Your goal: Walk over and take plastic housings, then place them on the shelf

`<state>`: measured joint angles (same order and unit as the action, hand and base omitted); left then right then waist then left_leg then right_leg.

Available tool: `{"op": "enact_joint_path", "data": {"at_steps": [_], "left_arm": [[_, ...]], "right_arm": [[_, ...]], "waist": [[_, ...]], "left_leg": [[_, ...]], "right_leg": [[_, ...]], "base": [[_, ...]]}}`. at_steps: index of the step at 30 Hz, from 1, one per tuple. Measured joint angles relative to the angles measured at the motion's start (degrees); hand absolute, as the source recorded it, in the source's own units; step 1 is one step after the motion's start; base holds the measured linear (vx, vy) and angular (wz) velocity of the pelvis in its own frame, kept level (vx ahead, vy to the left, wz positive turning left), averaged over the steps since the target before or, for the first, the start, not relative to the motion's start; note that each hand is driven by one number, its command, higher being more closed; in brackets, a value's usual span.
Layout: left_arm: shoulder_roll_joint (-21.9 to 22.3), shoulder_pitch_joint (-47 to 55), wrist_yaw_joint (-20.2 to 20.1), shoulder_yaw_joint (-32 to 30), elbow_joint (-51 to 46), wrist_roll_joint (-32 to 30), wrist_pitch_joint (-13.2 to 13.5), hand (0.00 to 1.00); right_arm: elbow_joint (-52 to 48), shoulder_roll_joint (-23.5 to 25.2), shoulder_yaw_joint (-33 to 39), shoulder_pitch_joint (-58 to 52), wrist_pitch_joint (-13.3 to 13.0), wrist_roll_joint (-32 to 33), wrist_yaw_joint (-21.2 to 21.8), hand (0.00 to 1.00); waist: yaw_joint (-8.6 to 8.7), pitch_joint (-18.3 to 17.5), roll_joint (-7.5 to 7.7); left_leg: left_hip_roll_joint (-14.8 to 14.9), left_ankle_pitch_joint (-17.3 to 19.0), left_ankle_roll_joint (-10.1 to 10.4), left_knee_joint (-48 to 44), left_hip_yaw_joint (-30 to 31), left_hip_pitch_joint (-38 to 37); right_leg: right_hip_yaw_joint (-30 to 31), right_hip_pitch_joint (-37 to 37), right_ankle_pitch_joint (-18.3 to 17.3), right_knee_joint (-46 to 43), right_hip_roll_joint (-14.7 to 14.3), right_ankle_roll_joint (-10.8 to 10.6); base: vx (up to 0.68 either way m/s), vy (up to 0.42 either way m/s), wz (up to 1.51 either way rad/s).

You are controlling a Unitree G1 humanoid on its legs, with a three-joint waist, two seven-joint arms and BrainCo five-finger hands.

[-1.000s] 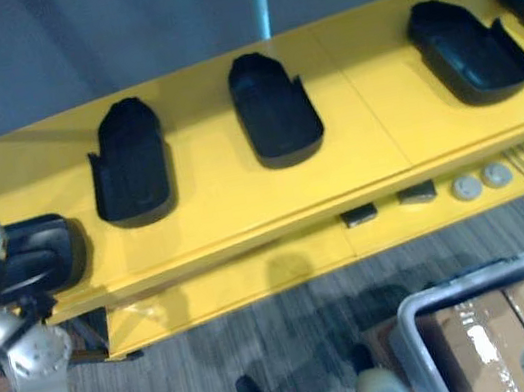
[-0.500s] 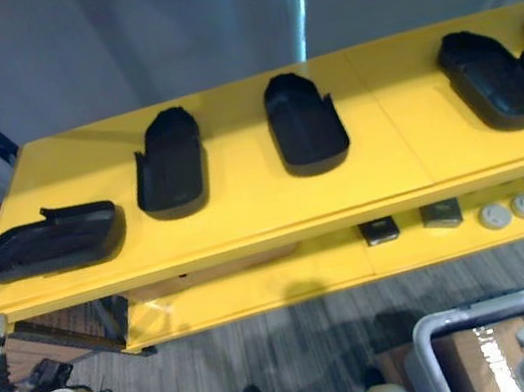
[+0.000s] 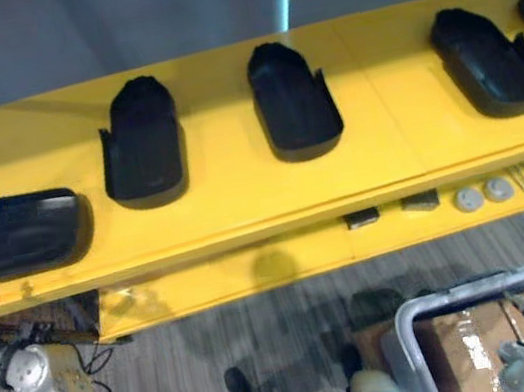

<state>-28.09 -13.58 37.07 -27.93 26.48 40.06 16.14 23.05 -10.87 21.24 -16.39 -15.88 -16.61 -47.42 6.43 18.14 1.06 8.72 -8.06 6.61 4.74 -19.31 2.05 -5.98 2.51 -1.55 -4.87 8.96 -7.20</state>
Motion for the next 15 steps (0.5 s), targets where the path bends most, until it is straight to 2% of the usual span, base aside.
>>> {"op": "enact_joint_path", "data": {"at_steps": [7, 15], "left_arm": [[-3.1, -4.4, 0.4, 0.0, 0.0, 0.0, 0.7, 0.0], [-3.3, -5.7, 0.8, -0.1, 0.2, 2.5, 1.5, 0.0]], "right_arm": [[4.1, 0.1, -0.7, 0.1, 1.1, 0.7, 0.5, 0.0], [7.4, 0.9, -2.1, 0.1, 1.2, 2.9, 1.5, 0.0]], "waist": [[0.68, 1.8, -0.11], [0.59, 3.0, -0.12]], "left_leg": [[0.1, 0.0, 0.0, 0.0, -0.4, 0.1], [0.1, 0.1, 0.0, 0.0, -1.5, 0.0]], "right_leg": [[0.4, 0.7, -0.2, -0.5, -0.1, 0.3], [1.3, 1.6, -0.8, -1.7, -0.1, 0.7]], "base": [[0.01, 0.002, -0.02], [0.0, 0.006, -0.04]]}}
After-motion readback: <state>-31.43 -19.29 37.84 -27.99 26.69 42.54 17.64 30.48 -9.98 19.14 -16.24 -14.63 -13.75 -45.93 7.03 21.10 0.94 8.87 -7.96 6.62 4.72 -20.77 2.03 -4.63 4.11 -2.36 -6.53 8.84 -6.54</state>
